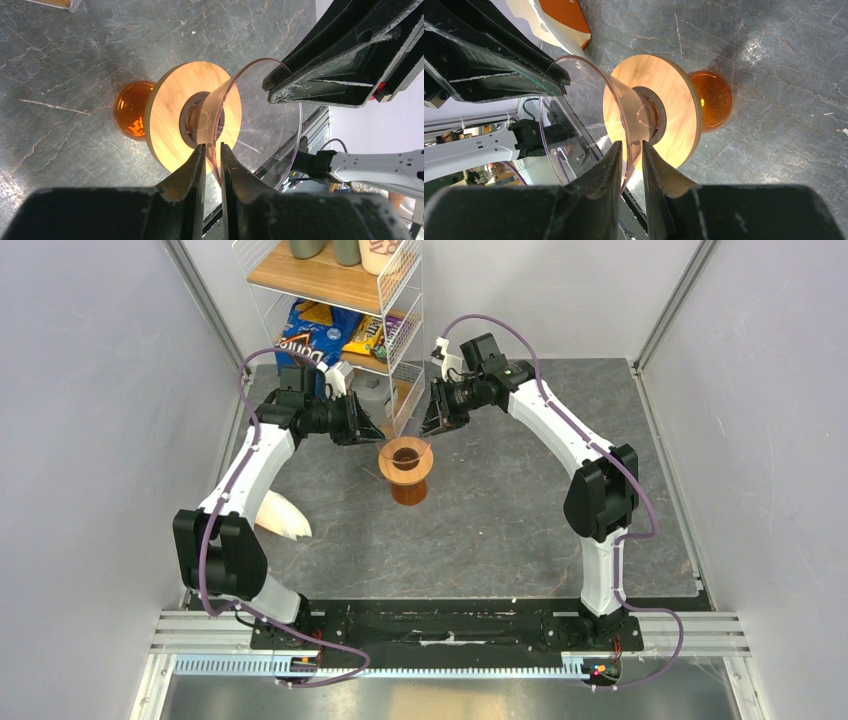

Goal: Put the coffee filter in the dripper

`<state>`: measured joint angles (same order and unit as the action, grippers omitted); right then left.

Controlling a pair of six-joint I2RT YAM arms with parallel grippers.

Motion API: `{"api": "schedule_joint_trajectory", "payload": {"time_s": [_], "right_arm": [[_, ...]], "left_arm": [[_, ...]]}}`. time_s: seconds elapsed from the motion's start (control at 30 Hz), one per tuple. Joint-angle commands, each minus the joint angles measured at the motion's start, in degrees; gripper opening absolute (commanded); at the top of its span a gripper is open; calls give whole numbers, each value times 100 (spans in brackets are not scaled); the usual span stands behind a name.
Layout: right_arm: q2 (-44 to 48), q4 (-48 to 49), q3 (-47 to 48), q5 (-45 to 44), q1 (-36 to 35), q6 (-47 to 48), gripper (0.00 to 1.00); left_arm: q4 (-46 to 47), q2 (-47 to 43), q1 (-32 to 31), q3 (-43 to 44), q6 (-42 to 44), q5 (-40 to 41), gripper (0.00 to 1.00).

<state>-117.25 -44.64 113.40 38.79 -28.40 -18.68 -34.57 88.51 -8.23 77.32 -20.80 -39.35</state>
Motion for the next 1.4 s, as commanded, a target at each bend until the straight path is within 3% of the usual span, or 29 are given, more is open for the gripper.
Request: {"api": "schedule_joint_trajectory", "payload": {"time_s": [0.0,0.37,0.83,1.37], "right_arm": [[-157,30,160,-134,1,51,27],[-4,243,-116,-377,-17,281,30],[99,598,-579,-450,-24,365,21],[143,764,-784,-580,-64,544,20]], "left_arm": [[-56,68,-54,148,192,102,20],[66,-33,-187,-89,449,328,16],[73,-9,-287,-58,480,411,15],[163,-83,-285,-487,800,578,13]]}}
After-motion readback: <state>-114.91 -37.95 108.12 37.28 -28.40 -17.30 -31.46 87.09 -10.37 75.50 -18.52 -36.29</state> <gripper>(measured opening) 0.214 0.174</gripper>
